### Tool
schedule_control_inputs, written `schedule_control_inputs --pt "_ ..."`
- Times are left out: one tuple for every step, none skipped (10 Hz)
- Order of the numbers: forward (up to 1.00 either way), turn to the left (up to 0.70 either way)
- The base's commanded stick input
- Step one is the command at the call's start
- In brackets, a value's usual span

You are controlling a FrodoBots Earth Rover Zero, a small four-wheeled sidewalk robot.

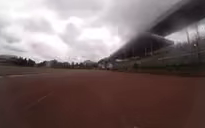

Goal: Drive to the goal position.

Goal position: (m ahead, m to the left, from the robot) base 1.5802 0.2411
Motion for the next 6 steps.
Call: schedule_control_inputs --pt "0.7 0.0" --pt "0.7 0.0" --pt "0.7 0.0" --pt "0.7 0.0" --pt "0.7 0.0" --pt "0.7 0.0"
